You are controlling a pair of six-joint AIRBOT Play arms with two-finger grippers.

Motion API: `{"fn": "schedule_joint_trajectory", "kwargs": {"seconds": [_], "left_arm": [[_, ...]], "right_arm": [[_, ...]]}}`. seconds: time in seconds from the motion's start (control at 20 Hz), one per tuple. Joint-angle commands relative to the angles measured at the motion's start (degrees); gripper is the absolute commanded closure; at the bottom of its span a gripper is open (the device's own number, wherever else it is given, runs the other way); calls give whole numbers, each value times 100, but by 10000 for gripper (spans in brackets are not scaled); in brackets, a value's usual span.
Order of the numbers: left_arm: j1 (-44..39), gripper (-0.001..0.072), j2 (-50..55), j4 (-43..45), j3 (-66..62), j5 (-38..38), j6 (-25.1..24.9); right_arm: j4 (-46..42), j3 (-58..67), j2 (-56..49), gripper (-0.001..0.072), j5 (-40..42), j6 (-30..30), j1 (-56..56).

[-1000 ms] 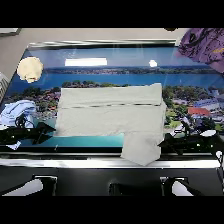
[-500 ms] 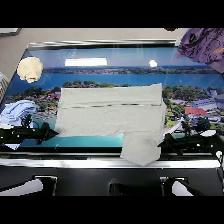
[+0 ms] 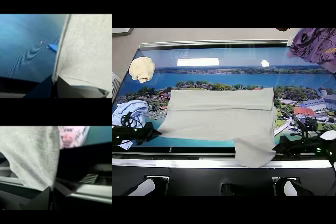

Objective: Fold the clothes and pants, and hang the long-sleeved shirts on hangers.

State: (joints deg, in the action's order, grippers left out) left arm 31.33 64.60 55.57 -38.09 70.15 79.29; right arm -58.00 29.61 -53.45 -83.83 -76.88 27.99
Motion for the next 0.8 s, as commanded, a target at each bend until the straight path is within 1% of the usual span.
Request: {"fn": "schedule_joint_trajectory", "kwargs": {"seconds": [0.0,0.1,0.25,0.3,0.4,0.5,0.6,0.75], "left_arm": [[-68,690,-1040,503,-20,15,669],[-297,691,-1185,494,-107,-328,664],[-708,690,-962,496,-332,-935,667],[-859,690,-831,494,-431,-1150,664],[-1158,690,-527,494,-664,-1550,662],[-1408,690,-157,514,-962,-1910,667],[-1530,690,262,511,-1263,-2120,669],[-1626,690,925,507,-1705,-2181,671]], "right_arm": [[-249,22,1311,683,-616,-560,-4],[-173,201,1532,683,-597,-651,-4],[-11,798,1056,683,-199,-496,-343],[-46,1091,723,683,-35,-393,-629],[-201,1729,-33,683,393,-389,-1158],[-664,2441,-763,683,717,-505,-1491],[-914,3095,-1405,682,909,-525,-1593],[-774,3832,-2221,682,1189,-522,-1593]]}}
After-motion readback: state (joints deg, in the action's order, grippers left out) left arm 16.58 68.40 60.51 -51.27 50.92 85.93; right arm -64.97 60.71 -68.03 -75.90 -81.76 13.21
